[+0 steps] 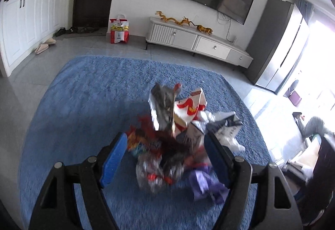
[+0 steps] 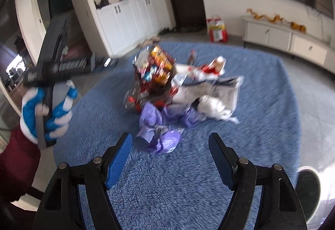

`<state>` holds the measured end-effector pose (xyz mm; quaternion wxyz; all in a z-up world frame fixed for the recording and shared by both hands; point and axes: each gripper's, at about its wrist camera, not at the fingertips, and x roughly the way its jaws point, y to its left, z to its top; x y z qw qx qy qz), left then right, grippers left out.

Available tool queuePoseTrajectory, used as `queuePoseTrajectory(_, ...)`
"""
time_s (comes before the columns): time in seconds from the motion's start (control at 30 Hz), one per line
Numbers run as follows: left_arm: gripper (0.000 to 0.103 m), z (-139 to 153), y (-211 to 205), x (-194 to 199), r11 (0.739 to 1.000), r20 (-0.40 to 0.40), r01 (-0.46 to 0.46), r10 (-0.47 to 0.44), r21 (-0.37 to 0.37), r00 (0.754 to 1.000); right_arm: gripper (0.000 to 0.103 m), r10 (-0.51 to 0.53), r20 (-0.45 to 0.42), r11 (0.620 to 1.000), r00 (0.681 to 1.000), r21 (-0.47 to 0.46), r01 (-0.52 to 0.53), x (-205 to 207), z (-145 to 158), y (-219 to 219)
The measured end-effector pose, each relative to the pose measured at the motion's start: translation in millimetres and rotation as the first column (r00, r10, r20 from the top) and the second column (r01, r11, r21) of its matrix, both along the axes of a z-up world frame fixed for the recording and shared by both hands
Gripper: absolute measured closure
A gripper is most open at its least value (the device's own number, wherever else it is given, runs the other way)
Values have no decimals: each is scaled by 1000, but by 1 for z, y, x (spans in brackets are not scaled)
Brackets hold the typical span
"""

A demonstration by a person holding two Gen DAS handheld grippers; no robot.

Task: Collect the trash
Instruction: 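Grasp the black plastic bag with the left gripper while the right gripper grasps a purple wrapper, then carry the black bag and purple wrapper to the bin while both grippers release them inside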

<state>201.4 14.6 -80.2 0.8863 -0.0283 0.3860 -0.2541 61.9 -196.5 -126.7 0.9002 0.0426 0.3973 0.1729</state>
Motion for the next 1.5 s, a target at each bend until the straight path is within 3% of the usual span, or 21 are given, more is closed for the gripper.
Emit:
queuePoseTrajectory(0.3,30,-11,-39,51,991,-3,49,-49,128,999,31,52,-89,998,995,40,-48,29,-38,15)
queuePoseTrajectory(0.37,39,-16,-46,58,986,-26,63,-60,151,998,36,53,-104,997,993,58,-47,34,-44,16)
queuePoseTrajectory(0.53,80,-35,-51,68,986,-107,88,-73,145,992,50,55,-112,996,992,79,-46,42,-51,16)
queuePoseTrajectory(0.63,88,-37,-47,65,990,-114,80,-67,115,991,59,50,-103,995,993,88,-41,42,-52,14)
queuePoseTrajectory(0.7,91,-31,-44,58,994,-96,83,-76,75,993,64,51,-98,995,994,89,-42,42,-51,12)
queuePoseTrajectory(1.07,93,37,-17,11,996,34,79,-77,-42,996,66,49,-13,996,999,70,-48,5,-15,8)
queuePoseTrajectory(1.5,93,108,-3,-63,996,187,86,-78,-33,979,66,-62,151,996,987,74,51,-53,43,-27)
